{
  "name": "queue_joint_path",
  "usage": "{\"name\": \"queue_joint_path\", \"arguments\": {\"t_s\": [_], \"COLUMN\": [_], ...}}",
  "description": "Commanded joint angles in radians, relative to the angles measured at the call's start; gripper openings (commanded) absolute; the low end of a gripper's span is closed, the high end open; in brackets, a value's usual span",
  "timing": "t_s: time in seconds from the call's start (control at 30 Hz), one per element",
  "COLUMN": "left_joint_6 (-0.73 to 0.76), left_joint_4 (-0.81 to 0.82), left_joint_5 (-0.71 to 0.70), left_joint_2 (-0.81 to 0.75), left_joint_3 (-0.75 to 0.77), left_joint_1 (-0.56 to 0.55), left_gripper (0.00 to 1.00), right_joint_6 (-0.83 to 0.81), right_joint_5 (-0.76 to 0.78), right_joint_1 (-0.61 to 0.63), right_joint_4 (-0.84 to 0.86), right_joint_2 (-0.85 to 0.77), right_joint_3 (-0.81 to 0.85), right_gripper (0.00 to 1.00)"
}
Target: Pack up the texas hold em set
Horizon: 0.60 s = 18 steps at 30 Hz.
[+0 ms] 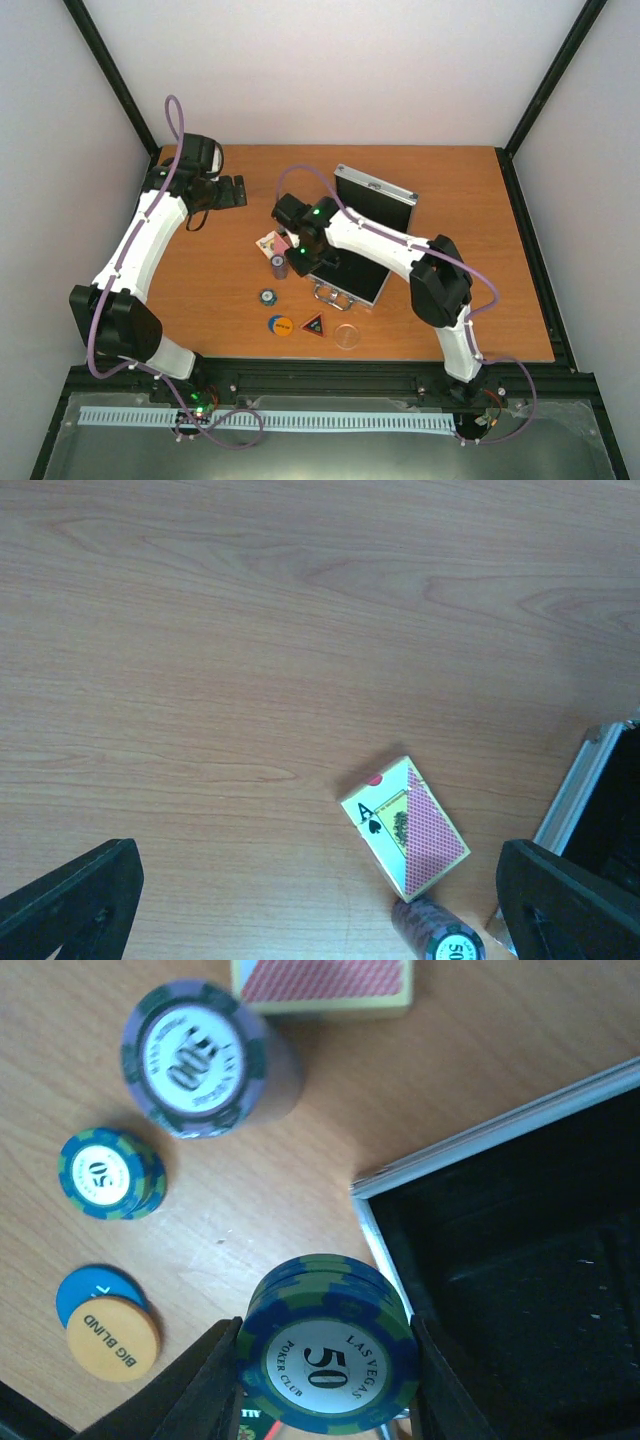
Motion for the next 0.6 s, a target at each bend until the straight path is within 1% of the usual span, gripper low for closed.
{"name": "queue_joint_path", "arguments": {"t_s": [0.0,0.23,0.33,0.43,0.57], "left_joint_6": [0.004,-0.005,-0.027,-0.04,-0.053], "left_joint_4": [-0.007,-0.006,0.007,0.042,0.085], "left_joint_5": [0.08,0.328,0.392,0.423,0.51], "left_joint_2": [-0.036,-0.055,-0.086,-0.131,-0.139], "left_joint_3": [0.016,0.0,-0.022,-0.075,-0.126], "left_joint_1": [0.006,0.005,0.006,0.006,0.006], "left_gripper": [1.0,0.99,0.97,0.96,0.96], "right_joint_6": [-0.001,-0.001,0.006,0.021,0.033], "right_joint_5": [0.029,0.029,0.038,0.045,0.019], "right_joint_1": [-0.031,-0.078,-0.099,-0.123,-0.151], "right_joint_4": [-0.025,-0.032,-0.041,-0.04,-0.012], "right_joint_2": [-0.06,-0.106,-0.121,-0.125,-0.135], "right_joint_3": [0.033,0.044,0.057,0.068,0.07], "right_gripper": [0.03,0.03,0.03,0.03,0.03]}}
